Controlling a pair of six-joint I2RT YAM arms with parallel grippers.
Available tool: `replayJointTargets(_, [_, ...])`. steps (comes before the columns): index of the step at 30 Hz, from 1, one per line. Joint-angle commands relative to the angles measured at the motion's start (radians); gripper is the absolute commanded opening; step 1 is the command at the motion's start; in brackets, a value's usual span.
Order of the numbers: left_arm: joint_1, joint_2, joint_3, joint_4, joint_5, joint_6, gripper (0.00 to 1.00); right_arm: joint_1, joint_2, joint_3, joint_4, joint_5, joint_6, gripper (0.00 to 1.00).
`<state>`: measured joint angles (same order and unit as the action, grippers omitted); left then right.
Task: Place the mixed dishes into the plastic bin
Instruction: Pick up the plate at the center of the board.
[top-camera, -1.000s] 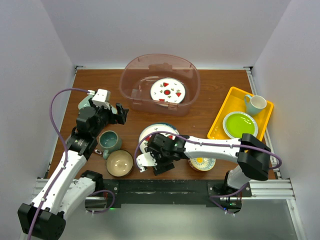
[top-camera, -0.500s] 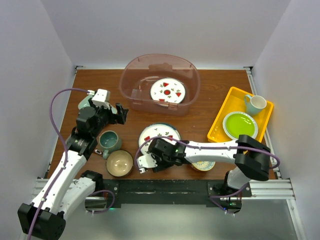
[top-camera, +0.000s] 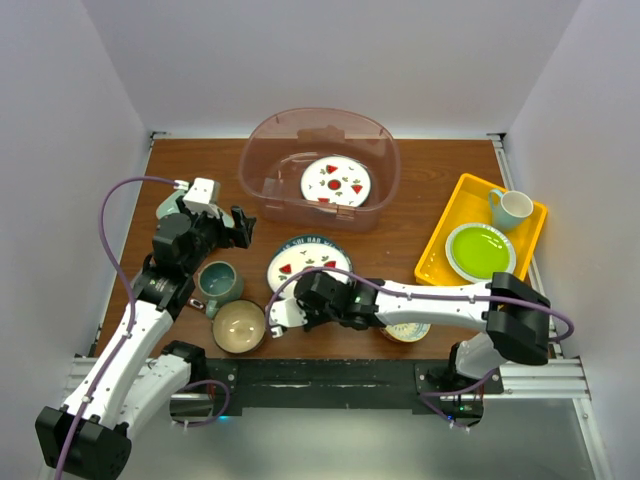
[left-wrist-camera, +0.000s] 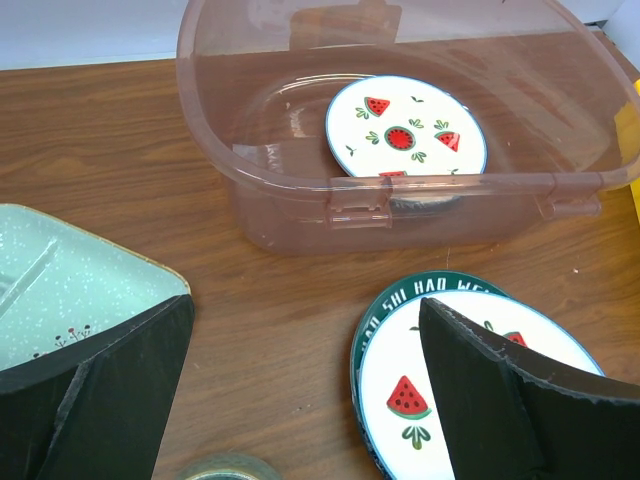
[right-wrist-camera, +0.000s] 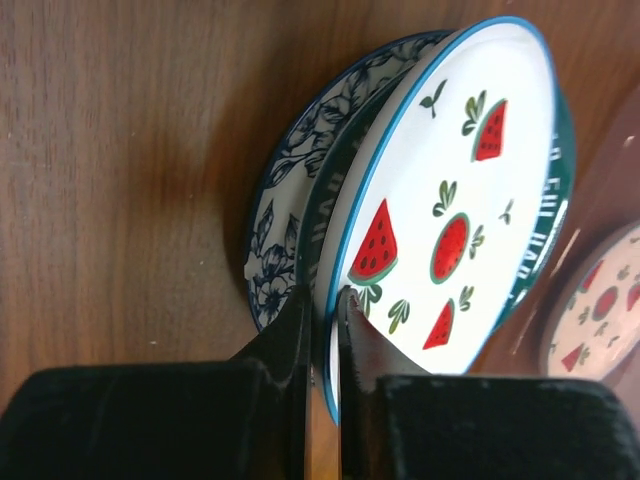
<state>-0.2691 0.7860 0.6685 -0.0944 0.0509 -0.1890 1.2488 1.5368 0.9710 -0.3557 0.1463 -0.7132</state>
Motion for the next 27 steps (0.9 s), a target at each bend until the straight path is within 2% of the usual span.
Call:
replayJointTargets(1, [0.005, -0.005, 0.002, 0.027, -0.014, 0.02, 1.0, -0.014, -0.01, 0.047, -0.109, -0.139, 0.044, 0.0])
replayJointTargets(13, [0.005, 0.004, 0.0, 0.033, 0.006, -0.006, 1.0, -0.163, -0.079, 0.144, -0.235, -0.382, 0.038, 0.0])
replayJointTargets(27, [0.005, 0.007, -0.01, 0.044, 0.053, -0.056, 1.0, -0.229, -0.118, 0.159, -0.27, -0.461, 0.012, 0.0])
